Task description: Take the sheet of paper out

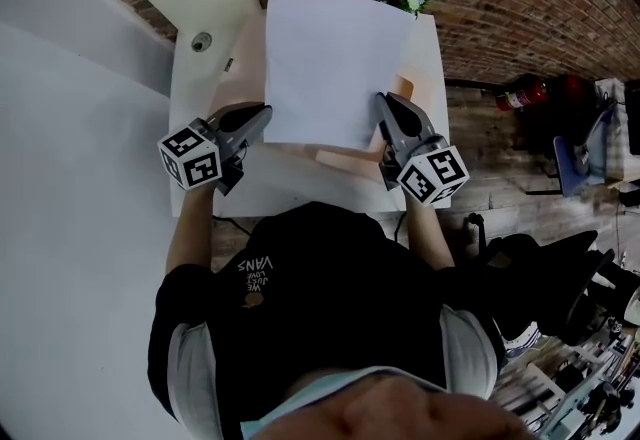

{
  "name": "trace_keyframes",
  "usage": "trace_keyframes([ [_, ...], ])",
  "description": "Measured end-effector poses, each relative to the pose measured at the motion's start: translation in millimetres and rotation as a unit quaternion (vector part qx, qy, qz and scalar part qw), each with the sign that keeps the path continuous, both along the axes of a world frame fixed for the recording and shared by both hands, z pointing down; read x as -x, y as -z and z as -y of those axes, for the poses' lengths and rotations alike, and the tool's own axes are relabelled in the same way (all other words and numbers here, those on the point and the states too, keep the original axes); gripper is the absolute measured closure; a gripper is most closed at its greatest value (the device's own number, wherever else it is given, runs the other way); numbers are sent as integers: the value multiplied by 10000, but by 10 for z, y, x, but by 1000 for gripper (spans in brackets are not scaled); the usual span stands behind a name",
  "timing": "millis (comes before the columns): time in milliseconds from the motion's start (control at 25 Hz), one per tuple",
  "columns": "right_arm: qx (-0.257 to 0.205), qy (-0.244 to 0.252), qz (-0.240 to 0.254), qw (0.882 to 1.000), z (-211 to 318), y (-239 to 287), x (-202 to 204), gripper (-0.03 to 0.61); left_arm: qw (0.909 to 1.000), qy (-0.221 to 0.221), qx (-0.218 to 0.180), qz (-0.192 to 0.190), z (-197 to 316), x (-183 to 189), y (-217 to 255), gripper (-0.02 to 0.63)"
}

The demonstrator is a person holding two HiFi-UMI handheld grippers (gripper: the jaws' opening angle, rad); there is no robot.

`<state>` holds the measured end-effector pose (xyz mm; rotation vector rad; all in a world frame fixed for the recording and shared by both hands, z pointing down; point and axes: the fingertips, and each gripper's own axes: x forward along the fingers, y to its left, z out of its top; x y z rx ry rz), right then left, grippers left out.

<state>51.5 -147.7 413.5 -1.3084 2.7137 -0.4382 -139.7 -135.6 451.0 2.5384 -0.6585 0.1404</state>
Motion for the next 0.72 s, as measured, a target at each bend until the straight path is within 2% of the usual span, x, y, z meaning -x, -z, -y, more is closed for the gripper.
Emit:
trace_keyframes([
  [280,88,-23,-70,9999,-23,-46,73,577,9997,140,185,95,-9,69,-79,614],
  [720,381,-26,-159,9991,-12,-238,358,577,9972,332,671,13,-82,345,-279,614],
])
